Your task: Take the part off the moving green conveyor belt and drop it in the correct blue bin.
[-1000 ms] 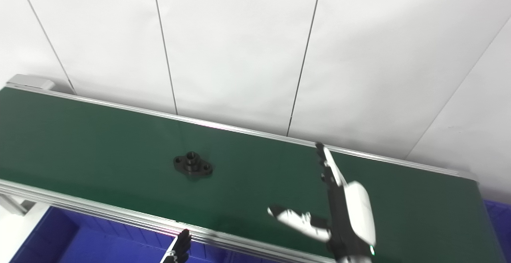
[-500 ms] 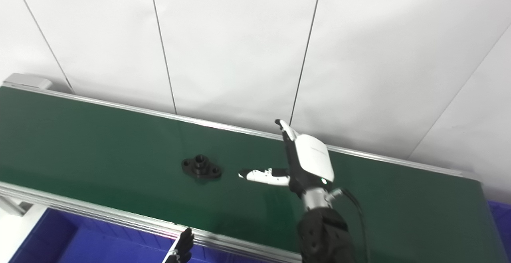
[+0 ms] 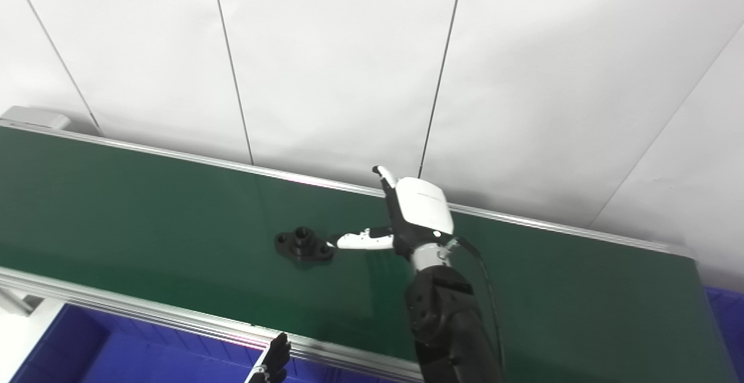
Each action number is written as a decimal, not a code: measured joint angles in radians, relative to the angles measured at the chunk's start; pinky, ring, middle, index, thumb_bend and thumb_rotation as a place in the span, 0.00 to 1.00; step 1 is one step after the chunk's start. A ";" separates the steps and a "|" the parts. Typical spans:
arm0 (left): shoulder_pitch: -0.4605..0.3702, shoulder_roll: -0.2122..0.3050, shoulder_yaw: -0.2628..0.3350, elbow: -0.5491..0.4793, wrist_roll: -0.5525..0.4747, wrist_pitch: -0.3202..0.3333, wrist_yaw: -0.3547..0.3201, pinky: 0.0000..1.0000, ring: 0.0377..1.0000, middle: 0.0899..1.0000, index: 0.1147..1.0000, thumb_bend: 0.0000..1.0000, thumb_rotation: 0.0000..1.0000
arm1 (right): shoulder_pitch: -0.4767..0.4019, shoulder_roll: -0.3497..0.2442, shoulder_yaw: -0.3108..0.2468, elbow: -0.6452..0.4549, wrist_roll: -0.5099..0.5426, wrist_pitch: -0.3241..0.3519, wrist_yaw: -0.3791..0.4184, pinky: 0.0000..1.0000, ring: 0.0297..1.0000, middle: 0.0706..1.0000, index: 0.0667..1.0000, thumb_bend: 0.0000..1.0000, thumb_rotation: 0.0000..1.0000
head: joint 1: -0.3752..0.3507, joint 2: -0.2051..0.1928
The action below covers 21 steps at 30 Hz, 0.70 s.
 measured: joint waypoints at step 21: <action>0.030 -0.028 -0.031 -0.038 0.010 0.016 -0.001 1.00 1.00 1.00 1.00 0.92 0.90 | -0.036 0.028 0.139 0.254 -0.006 0.000 -0.112 0.57 0.67 0.75 0.83 1.00 0.57 | 0.072 0.020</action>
